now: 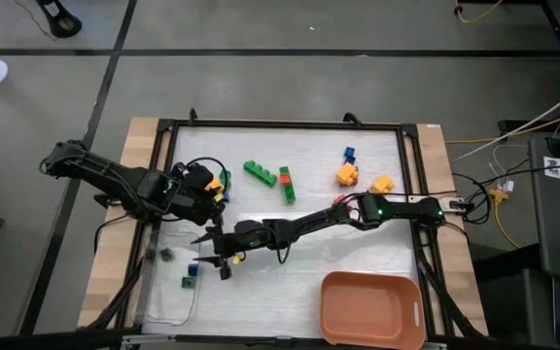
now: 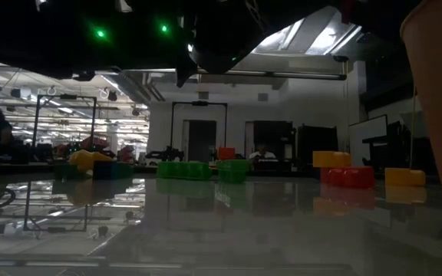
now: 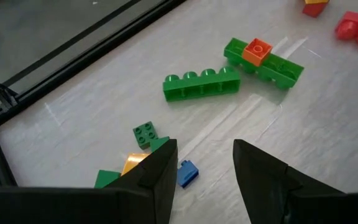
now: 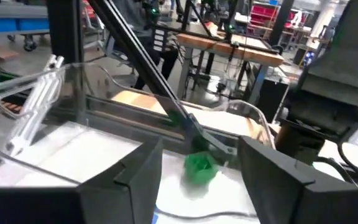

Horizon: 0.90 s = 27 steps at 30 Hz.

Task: Sort blocks by size
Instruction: Put the small orange game piece into the transparent bin

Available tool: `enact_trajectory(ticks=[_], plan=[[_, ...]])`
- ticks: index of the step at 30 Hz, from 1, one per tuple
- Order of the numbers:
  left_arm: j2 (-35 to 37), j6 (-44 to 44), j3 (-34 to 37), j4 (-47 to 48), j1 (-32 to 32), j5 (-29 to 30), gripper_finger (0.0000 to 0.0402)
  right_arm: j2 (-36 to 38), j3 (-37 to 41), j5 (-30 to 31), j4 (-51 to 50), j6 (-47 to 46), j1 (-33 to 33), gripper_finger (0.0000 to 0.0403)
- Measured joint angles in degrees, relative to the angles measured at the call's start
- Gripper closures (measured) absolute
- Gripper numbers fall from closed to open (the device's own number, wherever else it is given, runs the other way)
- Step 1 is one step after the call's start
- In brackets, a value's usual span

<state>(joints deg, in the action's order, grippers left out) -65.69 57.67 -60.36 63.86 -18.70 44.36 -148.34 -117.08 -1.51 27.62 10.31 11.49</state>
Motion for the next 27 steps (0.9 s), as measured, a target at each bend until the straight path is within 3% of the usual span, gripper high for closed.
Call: enact_trajectory(ticks=[6,13,21,27], plan=[[0.0,0.0,0.0,0.04,0.0,-0.01,0.0258,4.87,0.07,-0.01,-12.79,0.0,0.07,0.0187],[-0.02,-0.17,0.0,0.22,2.4,-1.24,0.0258,15.2,-0.02,-0.23,-41.65,4.61,-0.59,0.0187],[-0.04,-12.39,0.0,-0.02,10.0,-11.14,0.0258,26.33,0.02,0.59,-68.74,7.84,-1.78,0.0187],[-0.04,-16.13,0.0,0.07,15.73,-15.52,0.0258,32.74,0.02,1.82,-81.21,8.1,-3.95,0.0187]])
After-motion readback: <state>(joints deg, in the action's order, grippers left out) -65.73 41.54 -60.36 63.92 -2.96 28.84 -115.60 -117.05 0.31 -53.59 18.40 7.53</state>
